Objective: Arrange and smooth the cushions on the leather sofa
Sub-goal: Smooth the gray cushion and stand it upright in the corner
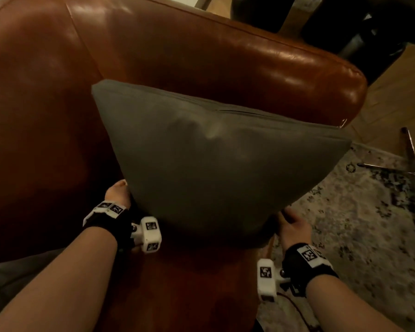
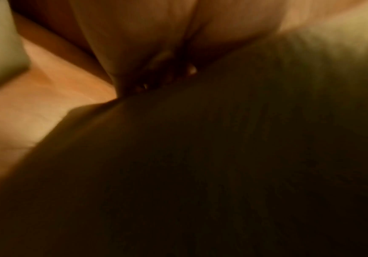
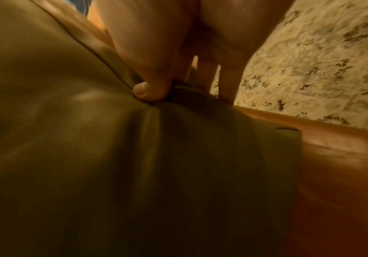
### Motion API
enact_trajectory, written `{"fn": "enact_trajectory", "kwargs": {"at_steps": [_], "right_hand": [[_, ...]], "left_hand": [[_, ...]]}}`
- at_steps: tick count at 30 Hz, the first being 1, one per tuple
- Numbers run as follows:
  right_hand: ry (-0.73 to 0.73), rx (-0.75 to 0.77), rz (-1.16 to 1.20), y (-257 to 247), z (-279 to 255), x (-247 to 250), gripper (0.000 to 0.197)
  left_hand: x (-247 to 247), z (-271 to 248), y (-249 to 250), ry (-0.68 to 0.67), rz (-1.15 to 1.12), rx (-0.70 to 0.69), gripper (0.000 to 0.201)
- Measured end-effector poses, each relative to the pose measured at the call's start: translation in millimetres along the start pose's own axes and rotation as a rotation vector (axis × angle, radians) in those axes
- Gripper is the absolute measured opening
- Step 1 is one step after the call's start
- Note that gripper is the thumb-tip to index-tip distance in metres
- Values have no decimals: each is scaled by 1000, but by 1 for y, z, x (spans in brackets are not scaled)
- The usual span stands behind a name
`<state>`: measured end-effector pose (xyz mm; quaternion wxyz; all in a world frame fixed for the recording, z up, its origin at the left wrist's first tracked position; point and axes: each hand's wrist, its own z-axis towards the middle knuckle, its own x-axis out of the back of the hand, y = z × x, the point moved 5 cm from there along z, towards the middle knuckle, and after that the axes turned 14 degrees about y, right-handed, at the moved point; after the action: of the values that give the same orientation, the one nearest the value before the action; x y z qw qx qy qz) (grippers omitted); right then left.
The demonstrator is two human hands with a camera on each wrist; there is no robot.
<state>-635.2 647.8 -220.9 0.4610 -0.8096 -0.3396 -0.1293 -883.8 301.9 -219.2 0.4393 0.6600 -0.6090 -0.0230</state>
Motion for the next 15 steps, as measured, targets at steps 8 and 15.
{"fn": "enact_trajectory", "kwargs": {"at_steps": [8, 15], "right_hand": [[-12, 29, 108, 5, -2, 9, 26], [-218, -13, -127, 39, -6, -11, 37]], "left_hand": [[8, 8, 18, 36, 128, -203, 21], [11, 10, -11, 29, 173, -15, 36]]}}
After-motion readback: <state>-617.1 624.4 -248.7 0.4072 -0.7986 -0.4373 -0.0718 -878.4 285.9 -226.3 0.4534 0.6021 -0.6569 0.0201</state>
